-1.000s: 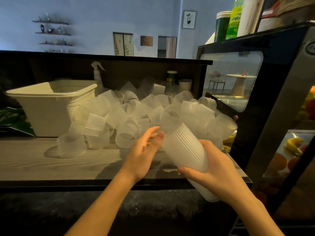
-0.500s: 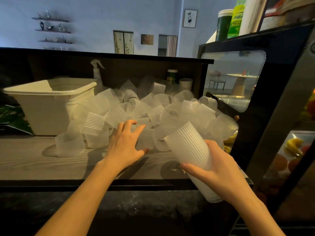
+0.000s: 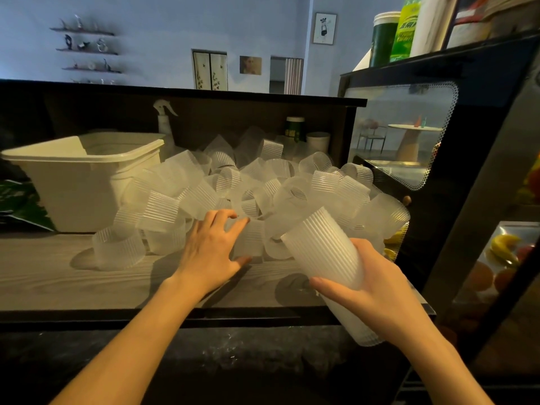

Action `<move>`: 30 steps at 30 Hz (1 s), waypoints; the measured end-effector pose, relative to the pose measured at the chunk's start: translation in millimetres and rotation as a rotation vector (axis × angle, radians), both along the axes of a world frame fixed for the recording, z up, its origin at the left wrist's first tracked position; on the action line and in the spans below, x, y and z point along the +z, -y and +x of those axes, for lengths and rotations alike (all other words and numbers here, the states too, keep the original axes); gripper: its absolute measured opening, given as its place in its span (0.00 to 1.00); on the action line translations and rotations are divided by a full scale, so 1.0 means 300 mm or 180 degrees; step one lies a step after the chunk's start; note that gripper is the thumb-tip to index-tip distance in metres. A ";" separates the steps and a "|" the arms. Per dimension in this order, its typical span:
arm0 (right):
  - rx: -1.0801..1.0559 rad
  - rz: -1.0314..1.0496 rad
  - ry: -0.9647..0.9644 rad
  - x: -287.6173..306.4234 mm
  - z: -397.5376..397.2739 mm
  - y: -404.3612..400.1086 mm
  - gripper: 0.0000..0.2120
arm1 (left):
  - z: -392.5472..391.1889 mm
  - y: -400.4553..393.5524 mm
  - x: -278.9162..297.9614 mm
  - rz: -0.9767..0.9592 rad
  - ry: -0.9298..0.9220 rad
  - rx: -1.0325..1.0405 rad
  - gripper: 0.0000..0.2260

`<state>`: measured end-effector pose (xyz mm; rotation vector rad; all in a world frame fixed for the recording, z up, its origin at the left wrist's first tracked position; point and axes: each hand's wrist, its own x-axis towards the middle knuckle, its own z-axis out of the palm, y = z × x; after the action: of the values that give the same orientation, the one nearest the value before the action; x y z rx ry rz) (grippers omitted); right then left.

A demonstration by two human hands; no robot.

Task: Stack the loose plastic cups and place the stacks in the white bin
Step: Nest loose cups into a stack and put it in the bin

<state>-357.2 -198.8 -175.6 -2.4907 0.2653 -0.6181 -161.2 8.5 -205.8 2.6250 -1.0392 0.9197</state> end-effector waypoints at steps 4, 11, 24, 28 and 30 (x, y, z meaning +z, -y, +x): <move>0.0014 -0.0003 -0.0047 0.005 0.000 -0.002 0.37 | 0.010 0.012 0.003 0.0191 0.0038 -0.0036 0.38; 0.0002 0.0005 -0.0087 0.004 0.002 0.003 0.35 | 0.020 0.018 -0.005 -0.0174 0.0157 -0.0183 0.36; 0.0003 -0.0420 -0.0581 0.039 0.016 -0.023 0.40 | -0.007 -0.055 0.021 -0.1663 -0.0806 -0.0976 0.27; 0.0027 -0.0672 -0.0783 0.046 0.032 -0.036 0.39 | -0.022 -0.061 0.019 -0.1940 -0.0926 -0.1049 0.25; 0.0053 -0.0744 -0.0845 0.055 0.038 -0.044 0.38 | -0.032 -0.064 0.025 -0.2068 -0.0993 -0.1097 0.24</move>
<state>-345.7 -185.7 -159.1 -2.7995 0.2850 -0.3247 -170.7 27.7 -198.3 1.8996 -0.8809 0.6059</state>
